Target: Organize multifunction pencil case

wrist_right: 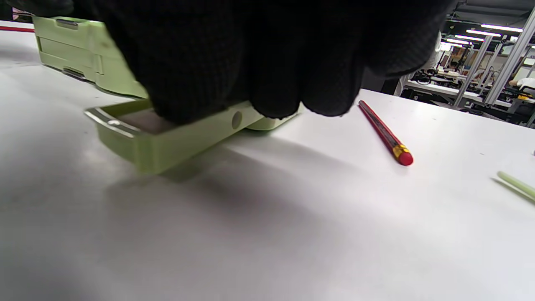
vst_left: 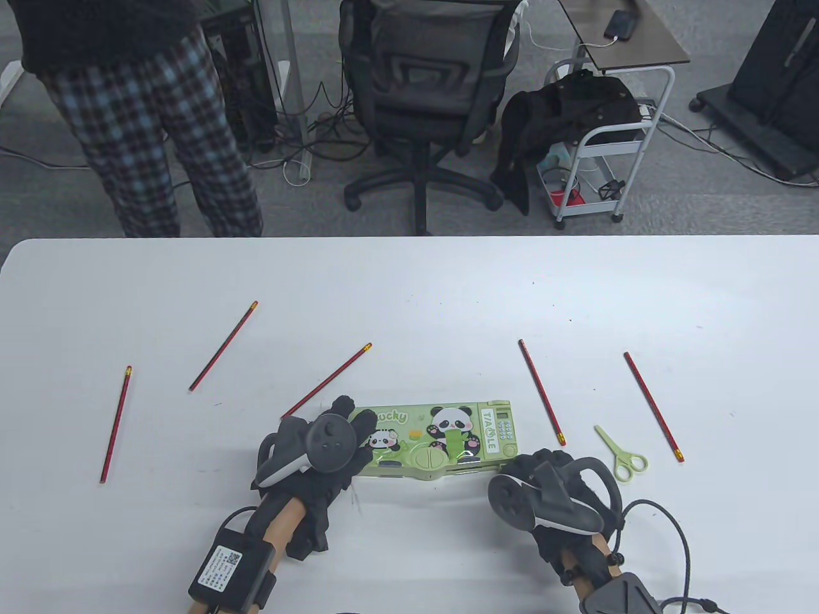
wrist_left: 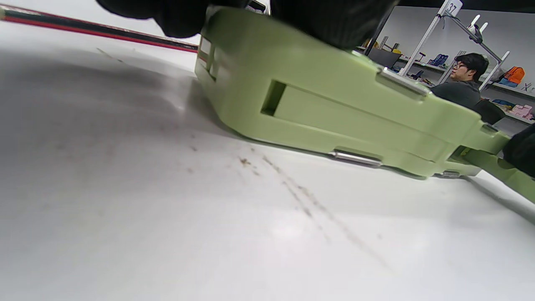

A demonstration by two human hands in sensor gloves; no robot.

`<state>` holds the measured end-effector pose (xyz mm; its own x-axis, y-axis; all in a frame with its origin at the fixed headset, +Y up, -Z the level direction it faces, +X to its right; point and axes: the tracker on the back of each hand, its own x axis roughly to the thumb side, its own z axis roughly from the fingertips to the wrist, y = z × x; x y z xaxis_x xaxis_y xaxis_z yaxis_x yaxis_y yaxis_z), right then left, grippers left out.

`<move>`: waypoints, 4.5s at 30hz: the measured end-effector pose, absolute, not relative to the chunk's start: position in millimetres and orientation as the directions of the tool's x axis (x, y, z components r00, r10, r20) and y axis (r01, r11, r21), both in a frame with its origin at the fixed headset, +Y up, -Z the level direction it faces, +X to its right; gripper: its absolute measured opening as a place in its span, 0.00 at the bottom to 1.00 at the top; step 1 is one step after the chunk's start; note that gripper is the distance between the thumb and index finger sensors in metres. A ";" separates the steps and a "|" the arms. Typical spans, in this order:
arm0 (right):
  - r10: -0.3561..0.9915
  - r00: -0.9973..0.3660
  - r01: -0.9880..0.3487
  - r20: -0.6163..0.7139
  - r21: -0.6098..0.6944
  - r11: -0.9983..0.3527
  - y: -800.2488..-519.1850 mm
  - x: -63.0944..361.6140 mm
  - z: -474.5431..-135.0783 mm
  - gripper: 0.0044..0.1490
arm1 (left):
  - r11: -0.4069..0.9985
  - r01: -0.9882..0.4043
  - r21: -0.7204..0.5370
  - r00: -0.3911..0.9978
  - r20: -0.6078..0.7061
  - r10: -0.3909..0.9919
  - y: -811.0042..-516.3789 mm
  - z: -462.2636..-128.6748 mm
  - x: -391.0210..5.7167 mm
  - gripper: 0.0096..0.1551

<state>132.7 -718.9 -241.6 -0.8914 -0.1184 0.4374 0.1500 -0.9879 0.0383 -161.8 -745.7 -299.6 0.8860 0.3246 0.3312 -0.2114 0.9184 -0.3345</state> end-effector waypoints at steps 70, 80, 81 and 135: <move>-0.019 -0.998 0.022 0.056 0.059 -0.998 -734.0 96.1 -294.0 0.68 | 0.881 -0.287 -0.376 0.867 0.288 0.405 -747.8 -306.2 -160.6 0.35; 0.114 -0.987 -0.114 0.114 0.004 -0.993 -733.0 116.4 -301.3 0.65 | 0.830 -0.311 -0.463 0.875 0.202 0.440 -740.6 -320.3 -144.1 0.49; 0.133 -0.984 -0.133 0.118 0.005 -0.991 -733.1 118.5 -301.8 0.64 | 0.828 -0.306 -0.470 0.880 0.192 0.435 -739.7 -321.9 -141.2 0.51; 0.329 -0.932 -0.308 0.154 0.142 -0.941 -734.7 136.9 -307.2 0.49 | 0.872 -0.251 -0.420 0.876 0.284 0.390 -745.5 -327.2 -191.2 0.40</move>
